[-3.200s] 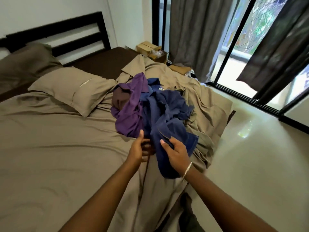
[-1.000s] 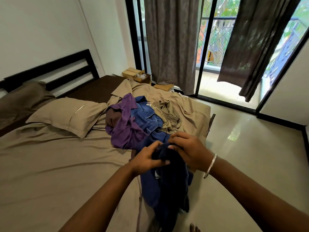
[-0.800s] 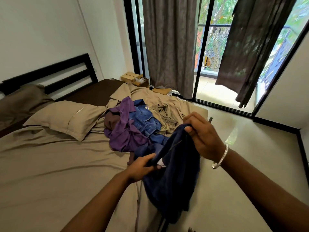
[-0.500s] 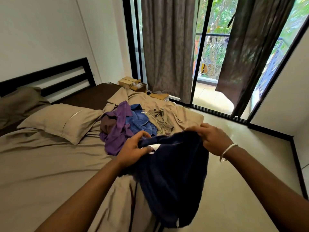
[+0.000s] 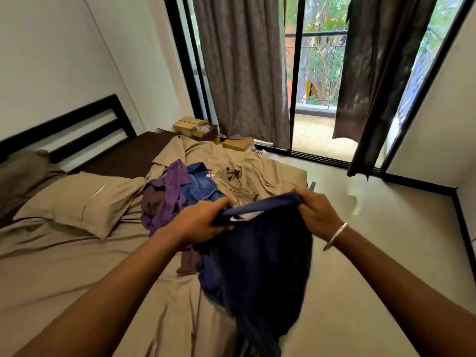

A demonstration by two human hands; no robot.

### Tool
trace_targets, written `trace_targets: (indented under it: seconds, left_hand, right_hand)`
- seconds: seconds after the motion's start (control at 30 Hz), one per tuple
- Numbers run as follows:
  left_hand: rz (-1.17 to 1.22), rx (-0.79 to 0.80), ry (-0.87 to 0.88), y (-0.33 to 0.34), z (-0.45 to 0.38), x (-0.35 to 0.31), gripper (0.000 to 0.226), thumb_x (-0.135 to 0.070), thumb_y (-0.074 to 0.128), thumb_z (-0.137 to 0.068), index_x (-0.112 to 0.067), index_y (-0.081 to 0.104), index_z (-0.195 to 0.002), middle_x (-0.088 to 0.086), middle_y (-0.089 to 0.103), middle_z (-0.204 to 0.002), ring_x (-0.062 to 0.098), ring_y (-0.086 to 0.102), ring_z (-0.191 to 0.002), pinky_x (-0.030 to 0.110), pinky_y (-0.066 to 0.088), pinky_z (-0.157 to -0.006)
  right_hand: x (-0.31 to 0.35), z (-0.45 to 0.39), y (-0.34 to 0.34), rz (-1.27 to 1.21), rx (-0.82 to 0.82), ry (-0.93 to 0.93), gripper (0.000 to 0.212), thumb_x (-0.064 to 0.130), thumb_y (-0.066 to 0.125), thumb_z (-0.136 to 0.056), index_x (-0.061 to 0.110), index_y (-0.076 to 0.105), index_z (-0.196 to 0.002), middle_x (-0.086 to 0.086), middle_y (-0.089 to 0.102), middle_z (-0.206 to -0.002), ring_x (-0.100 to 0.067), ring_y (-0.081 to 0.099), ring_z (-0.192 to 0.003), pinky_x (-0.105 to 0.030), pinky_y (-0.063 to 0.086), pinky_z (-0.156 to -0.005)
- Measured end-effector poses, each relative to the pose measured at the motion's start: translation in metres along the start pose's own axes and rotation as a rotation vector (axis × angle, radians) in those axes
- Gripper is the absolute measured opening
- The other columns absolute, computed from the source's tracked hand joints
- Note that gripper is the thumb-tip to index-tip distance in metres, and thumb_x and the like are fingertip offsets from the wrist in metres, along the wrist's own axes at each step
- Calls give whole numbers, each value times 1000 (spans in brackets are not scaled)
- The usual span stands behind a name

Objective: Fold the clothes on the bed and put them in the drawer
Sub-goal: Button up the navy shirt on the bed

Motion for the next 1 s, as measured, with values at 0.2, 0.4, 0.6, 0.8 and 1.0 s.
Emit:
trace_targets:
  seconds: [0.2,0.4,0.6,0.8,1.0]
  left_hand:
    - [304,-132,-92,0,-24,0,26,-45,62,-91,-34,41,-99,-2,65,-86,14,64,-73,38,56,-66]
    - [94,-401,327,-78,-46,-78,21,-24,51,-95,-30,51,-116,-13,58,-97,9,59,-84,16,44,-74]
    - [620,-248,277,-128,-72,-104,30,-2,46,-88,-23,67,-85,-4,66,-93,18,60,-92,33,45,-86]
    - [956,162,43,-114,-85,-91,80,5,48,-55,-16,56,-131,7,57,-136,29,54,-126,41,50,-94]
    - [184,91,311,-106,-102,-95,80,5,67,-83,-34,40,-147,-3,54,-139,12,54,-126,43,52,-99]
  right_hand:
    - [-2,-29,-63,114,-286,-12,28,10,44,-77,14,51,-104,-7,54,-64,-22,49,-57,-32,34,-60]
    - [18,-45,-136,421,-586,-295,32,-5,39,-74,15,51,-96,-20,53,-80,-33,52,-67,-36,41,-59]
    - [38,-71,-160,474,-214,-495,28,-6,42,-74,3,67,-79,-13,54,-83,-28,53,-68,-38,47,-59]
    - [0,-72,-150,-87,307,-35,73,-24,57,-79,14,51,-141,-3,46,-137,-20,56,-123,-38,55,-95]
    - [12,-67,-144,304,197,-379,67,-10,74,-78,11,55,-138,-6,53,-133,-13,56,-116,-13,49,-93]
Point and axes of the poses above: each hand's wrist, its own z-axis away from the middle knuckle, its own y-axis out of the palm, x = y × z, the point moved 6 cm from there along -z, towards the middle knuckle
